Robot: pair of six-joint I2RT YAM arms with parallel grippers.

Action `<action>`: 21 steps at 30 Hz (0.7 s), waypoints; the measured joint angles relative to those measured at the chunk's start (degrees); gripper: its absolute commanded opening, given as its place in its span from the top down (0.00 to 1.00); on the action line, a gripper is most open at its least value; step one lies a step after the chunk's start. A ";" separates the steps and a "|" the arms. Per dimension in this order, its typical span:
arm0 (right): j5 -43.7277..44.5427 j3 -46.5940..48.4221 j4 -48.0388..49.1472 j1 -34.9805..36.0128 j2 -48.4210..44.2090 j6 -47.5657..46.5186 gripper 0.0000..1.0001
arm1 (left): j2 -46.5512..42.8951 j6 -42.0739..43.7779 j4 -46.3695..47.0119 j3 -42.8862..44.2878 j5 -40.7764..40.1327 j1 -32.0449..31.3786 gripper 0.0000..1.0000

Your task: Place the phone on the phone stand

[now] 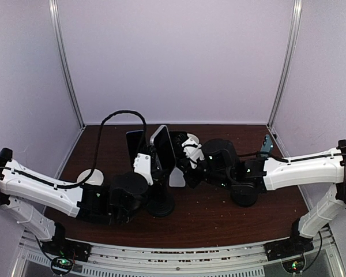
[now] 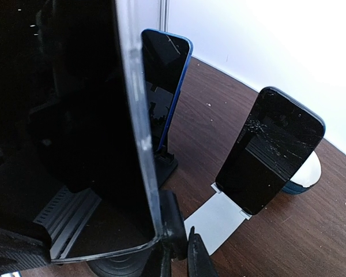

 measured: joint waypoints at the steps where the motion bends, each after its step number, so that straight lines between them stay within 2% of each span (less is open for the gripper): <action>1: 0.09 0.00 -0.09 -0.09 0.00 0.00 1.00 | 0.61 -0.02 -0.02 0.44 -0.59 -0.17 1.00; 8: -0.94 0.00 -0.33 -0.33 0.00 -0.22 0.89 | 2.80 -2.80 -1.70 2.27 -5.27 -1.92 1.00; 21: -3.56 -2.14 -1.33 -0.85 -2.73 -0.55 0.71 | 0.87 -0.68 1.33 -0.52 -3.02 -2.62 1.00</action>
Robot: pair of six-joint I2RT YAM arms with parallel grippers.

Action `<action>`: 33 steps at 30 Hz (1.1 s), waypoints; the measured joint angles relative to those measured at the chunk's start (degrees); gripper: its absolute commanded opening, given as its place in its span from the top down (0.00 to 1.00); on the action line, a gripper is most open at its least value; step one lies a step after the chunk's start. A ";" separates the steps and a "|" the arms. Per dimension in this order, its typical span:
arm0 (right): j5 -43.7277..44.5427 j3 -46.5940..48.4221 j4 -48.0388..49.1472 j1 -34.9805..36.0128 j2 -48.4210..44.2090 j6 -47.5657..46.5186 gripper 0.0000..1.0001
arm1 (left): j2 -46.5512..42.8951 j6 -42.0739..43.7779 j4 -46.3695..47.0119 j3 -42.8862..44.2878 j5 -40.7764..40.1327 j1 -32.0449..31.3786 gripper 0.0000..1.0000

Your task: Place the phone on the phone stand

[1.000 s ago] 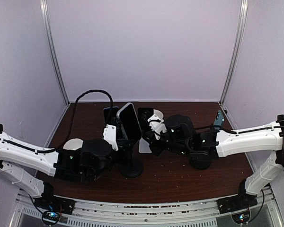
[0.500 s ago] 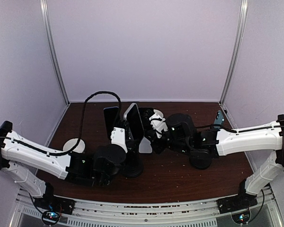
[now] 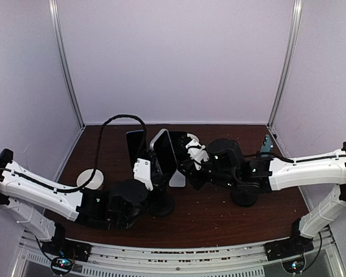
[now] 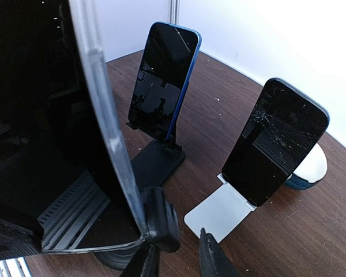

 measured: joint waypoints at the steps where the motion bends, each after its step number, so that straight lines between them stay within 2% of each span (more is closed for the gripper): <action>1: -0.26 -0.11 -0.02 -0.11 -0.11 -0.13 0.70 | -0.20 0.31 -0.02 -0.13 0.33 -0.02 1.00; 8: -3.63 -0.70 -0.17 -1.97 -0.87 -2.80 0.52 | -0.61 1.09 -0.02 -0.44 1.14 0.07 1.00; 16: -9.73 -0.52 -3.23 -3.15 -2.69 -6.84 0.48 | -1.33 1.09 -0.04 -0.76 4.17 1.27 1.00; 21: -14.43 2.51 -3.56 -2.64 -2.91 -7.65 0.48 | -1.33 1.25 0.07 -0.76 5.14 1.55 1.00; 23: -15.28 3.26 -3.76 -2.75 -2.93 -8.00 0.45 | -1.33 1.27 0.04 -0.74 5.31 1.62 1.00; 25: -16.41 3.37 -3.76 -2.91 -3.08 -8.57 0.30 | -1.33 1.31 0.02 -0.72 5.38 1.62 1.00; 26: -16.96 3.21 -3.78 -3.21 -3.30 -8.72 0.10 | -1.33 1.36 -0.02 -0.70 5.38 1.62 1.00; 27: -18.45 3.15 -4.02 -3.74 -3.69 -8.83 0.01 | -1.33 1.33 -0.02 -0.70 5.44 1.62 1.00; 33: -29.77 5.18 -8.94 -9.20 -5.20 -15.91 0.00 | -1.38 1.33 0.02 -0.72 5.75 1.73 1.00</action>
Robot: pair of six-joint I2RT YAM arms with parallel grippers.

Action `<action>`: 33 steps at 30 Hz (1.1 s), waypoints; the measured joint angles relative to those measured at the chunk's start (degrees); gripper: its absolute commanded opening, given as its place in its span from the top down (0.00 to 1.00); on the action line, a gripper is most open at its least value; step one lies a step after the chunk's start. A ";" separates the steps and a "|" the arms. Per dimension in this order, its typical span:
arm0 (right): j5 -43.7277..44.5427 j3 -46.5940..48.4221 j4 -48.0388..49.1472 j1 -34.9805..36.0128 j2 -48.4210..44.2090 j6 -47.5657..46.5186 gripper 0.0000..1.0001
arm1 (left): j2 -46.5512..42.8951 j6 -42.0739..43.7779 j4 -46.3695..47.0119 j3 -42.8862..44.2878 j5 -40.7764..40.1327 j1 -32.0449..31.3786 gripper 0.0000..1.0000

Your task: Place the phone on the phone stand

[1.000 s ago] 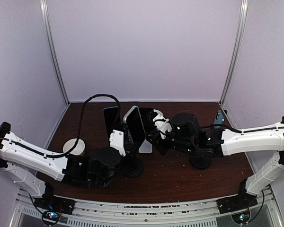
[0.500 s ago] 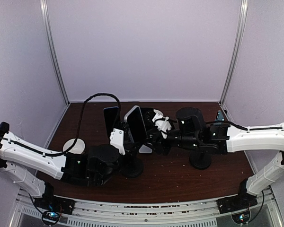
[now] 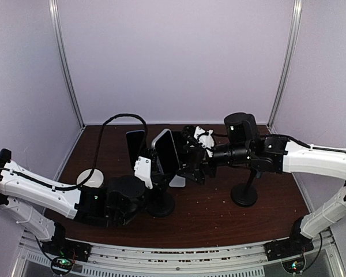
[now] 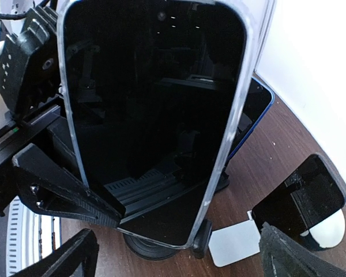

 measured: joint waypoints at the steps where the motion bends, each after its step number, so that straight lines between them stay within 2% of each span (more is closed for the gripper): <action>1: -1.70 1.25 -1.55 -0.79 0.44 -2.01 0.00 | -0.02 0.00 0.00 -0.02 0.00 0.00 1.00; 6: -11.10 11.02 -12.00 -4.11 6.60 -15.13 0.10 | -0.02 -0.02 0.02 -0.04 0.02 0.02 1.00; 10: -15.61 19.69 -20.81 -5.03 15.15 -25.00 0.11 | -0.04 -0.02 0.66 -0.35 0.09 0.02 1.00; 17: -22.32 24.83 -29.27 -7.48 21.99 -34.99 0.15 | -0.48 -0.13 1.53 -1.05 0.24 0.28 1.00; 23: -28.68 31.52 -34.27 -8.59 26.27 -40.85 0.09 | -0.50 0.13 1.73 -1.11 0.28 0.48 1.00; 33: -33.66 33.70 -35.93 -10.78 28.41 -42.14 0.19 | -0.55 0.90 1.75 -1.14 0.31 0.48 1.00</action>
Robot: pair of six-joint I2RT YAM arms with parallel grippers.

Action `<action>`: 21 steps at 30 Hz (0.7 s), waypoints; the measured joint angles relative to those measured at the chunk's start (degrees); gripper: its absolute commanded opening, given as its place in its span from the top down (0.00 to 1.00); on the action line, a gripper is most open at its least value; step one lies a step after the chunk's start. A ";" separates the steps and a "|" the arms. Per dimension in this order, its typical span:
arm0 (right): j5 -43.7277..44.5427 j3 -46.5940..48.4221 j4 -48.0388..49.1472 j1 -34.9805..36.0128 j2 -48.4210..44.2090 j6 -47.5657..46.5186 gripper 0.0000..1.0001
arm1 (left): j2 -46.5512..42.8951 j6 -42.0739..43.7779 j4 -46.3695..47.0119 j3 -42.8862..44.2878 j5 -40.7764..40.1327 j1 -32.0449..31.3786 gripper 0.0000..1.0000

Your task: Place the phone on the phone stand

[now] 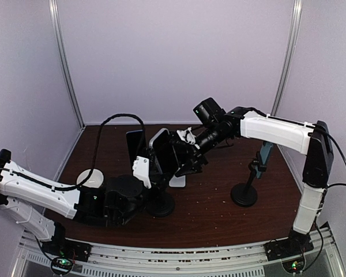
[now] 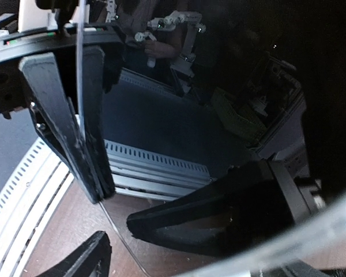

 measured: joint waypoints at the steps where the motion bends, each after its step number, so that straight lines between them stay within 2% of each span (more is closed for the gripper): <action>1: -0.48 0.66 -0.52 0.02 0.52 -0.33 0.21 | -0.02 0.00 0.00 0.00 -0.11 0.00 1.00; 2: -1.31 2.21 -1.49 0.13 1.64 -0.96 0.25 | -0.04 -0.11 0.00 -0.02 -0.33 0.02 1.00; 5: -3.28 5.97 -2.95 0.24 4.39 -2.34 0.50 | -0.26 -0.24 0.07 -0.20 -0.94 0.31 1.00; 6: -4.28 6.95 -3.93 0.28 5.22 -2.34 0.53 | -0.35 0.00 0.04 -0.31 -1.42 0.44 1.00; 7: -5.09 7.48 -4.76 0.33 5.84 -2.19 0.51 | -0.42 0.35 0.02 -0.35 -1.68 0.55 1.00; 9: -6.19 7.85 -5.86 0.68 6.49 -2.29 0.31 | -0.50 0.42 0.04 -0.42 -1.99 0.61 1.00; 10: -6.19 7.85 -5.99 0.79 6.51 -2.32 0.31 | -0.50 0.35 0.04 -0.44 -1.99 0.61 1.00; 12: -6.03 7.76 -5.35 0.90 6.51 -3.26 0.48 | -0.50 0.33 0.13 -0.44 -1.86 0.59 1.00; 15: -6.47 6.21 -4.00 0.96 6.40 -2.67 0.59 | -0.50 0.76 0.13 -0.46 -2.01 0.61 1.00; 17: -7.67 5.14 -2.78 0.90 6.29 -2.36 0.77 | -0.52 1.29 0.07 -0.52 -2.58 0.50 1.00; 21: -10.16 1.99 0.61 0.61 5.11 -3.82 0.92 | -1.62 3.10 -0.76 -1.31 -2.75 0.20 1.00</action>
